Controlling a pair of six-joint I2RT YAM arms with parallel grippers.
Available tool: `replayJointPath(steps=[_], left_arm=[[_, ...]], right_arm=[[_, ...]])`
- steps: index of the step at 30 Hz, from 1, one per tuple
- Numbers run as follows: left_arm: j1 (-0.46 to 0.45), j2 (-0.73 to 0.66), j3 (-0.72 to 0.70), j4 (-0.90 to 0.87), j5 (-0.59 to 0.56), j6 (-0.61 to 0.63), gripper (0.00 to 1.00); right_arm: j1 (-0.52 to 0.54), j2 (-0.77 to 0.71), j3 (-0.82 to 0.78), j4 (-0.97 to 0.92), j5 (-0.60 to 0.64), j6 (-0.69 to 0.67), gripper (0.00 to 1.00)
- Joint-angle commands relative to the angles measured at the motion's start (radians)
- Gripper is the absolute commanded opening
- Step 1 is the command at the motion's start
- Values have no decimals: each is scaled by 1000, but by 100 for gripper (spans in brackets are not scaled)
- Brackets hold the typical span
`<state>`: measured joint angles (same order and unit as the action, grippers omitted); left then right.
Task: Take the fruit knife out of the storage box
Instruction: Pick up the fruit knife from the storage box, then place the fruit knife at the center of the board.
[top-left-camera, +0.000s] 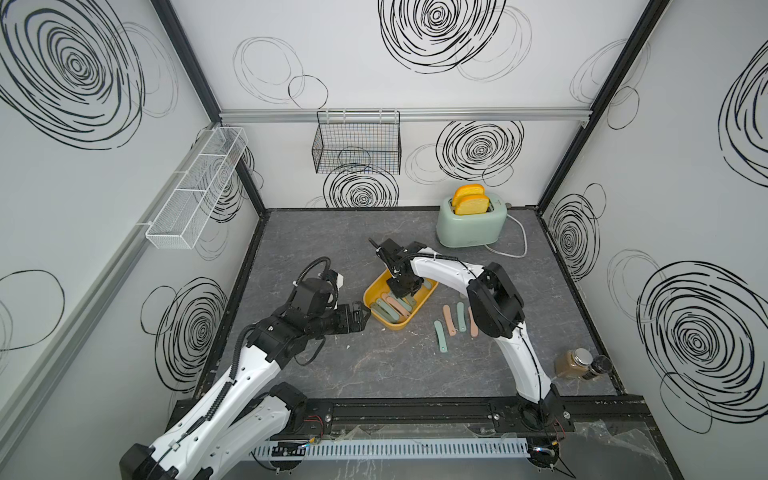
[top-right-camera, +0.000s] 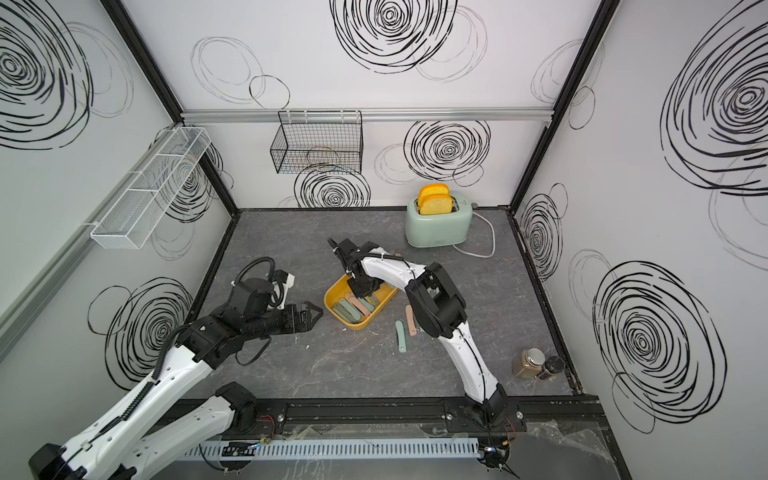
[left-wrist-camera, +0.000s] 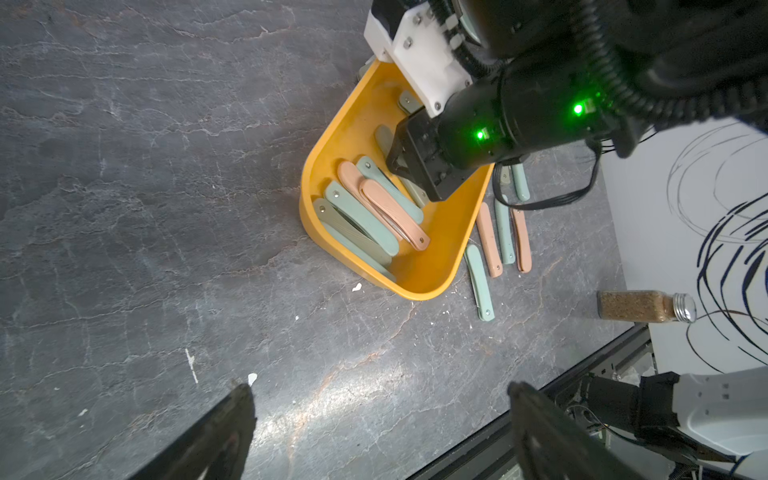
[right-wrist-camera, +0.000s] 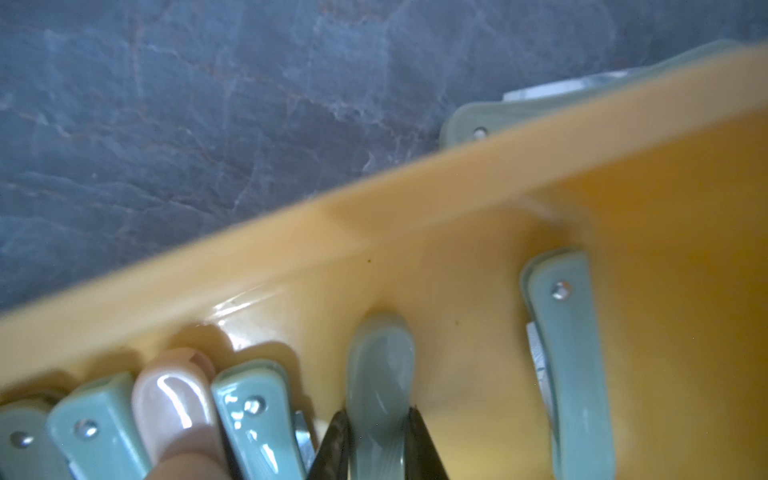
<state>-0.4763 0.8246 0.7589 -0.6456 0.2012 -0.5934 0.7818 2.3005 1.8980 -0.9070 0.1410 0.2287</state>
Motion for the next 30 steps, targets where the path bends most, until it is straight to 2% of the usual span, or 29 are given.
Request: replayJointPath(steps=[1, 5, 13, 20, 26, 30], left_arm=[[8, 4, 8, 21, 9, 15, 98], [10, 23, 24, 29, 13, 22, 98], [13, 54, 42, 50, 25, 33, 98], [11, 104, 57, 105, 70, 37, 98], [-22, 182, 88, 167, 90, 37, 98], [-103, 258, 130, 212, 70, 33, 98]], right_arm=[[-22, 14, 94, -87, -4, 23, 20], [-40, 16, 153, -113, -23, 32, 21], [-58, 5, 150, -119, -44, 44, 20], [-103, -54, 131, -116, -109, 79, 20], [-142, -166, 53, -103, -137, 110, 20], [-190, -289, -86, -56, -161, 137, 20]])
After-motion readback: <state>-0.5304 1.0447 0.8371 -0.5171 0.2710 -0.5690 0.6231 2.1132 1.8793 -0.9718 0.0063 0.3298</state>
